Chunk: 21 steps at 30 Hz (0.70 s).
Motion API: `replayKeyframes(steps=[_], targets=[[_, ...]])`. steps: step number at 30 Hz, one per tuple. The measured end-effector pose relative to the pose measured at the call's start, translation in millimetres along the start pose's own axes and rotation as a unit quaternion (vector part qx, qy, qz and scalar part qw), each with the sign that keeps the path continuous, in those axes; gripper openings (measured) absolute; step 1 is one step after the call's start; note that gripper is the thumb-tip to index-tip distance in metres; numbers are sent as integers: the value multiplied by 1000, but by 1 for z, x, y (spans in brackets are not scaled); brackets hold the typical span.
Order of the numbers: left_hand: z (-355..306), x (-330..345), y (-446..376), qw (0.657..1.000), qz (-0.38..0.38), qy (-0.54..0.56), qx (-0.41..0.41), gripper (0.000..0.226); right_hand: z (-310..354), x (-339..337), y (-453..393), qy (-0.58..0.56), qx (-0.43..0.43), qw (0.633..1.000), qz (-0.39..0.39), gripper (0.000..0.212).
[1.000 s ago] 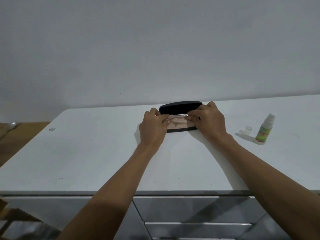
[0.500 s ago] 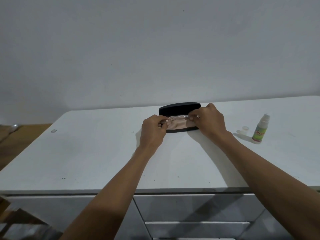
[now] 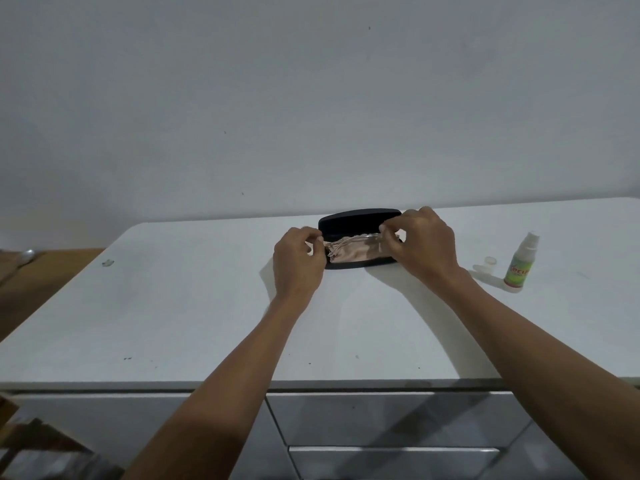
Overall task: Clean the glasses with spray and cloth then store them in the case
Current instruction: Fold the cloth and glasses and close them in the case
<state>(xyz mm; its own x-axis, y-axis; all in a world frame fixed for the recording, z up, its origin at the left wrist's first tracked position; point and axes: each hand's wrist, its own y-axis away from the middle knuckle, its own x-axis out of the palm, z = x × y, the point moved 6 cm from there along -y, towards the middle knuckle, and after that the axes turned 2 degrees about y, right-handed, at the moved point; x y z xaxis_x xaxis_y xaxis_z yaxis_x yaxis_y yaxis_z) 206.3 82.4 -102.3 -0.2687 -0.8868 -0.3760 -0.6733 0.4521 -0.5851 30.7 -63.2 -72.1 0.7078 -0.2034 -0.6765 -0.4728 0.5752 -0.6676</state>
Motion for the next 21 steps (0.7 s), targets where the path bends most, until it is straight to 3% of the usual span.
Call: replayKeyframes(steps=[2,3,6,9,11,15,21], targets=[[-5,-5,-7,999,-32,8,-22,12,0,-10,-4,-14,17,998,-65,17],[-6,-3,-12,999,-26,16,-44,18,-4,-10,-10,-31,45,997,-55,26],[-4,12,-32,989,77,42,-121,40,-17,9,-26,-107,137,977,119,45],[-7,26,-36,972,190,39,-135,38,-20,21,-27,-181,157,945,222,36],[-3,28,-34,966,210,49,-143,33,-25,20,-26,-199,163,940,225,28],[11,26,-25,929,268,195,-165,19,-32,18,-17,-235,142,923,270,14],[18,18,-11,949,261,139,-104,25,-36,17,9,-236,86,937,243,15]])
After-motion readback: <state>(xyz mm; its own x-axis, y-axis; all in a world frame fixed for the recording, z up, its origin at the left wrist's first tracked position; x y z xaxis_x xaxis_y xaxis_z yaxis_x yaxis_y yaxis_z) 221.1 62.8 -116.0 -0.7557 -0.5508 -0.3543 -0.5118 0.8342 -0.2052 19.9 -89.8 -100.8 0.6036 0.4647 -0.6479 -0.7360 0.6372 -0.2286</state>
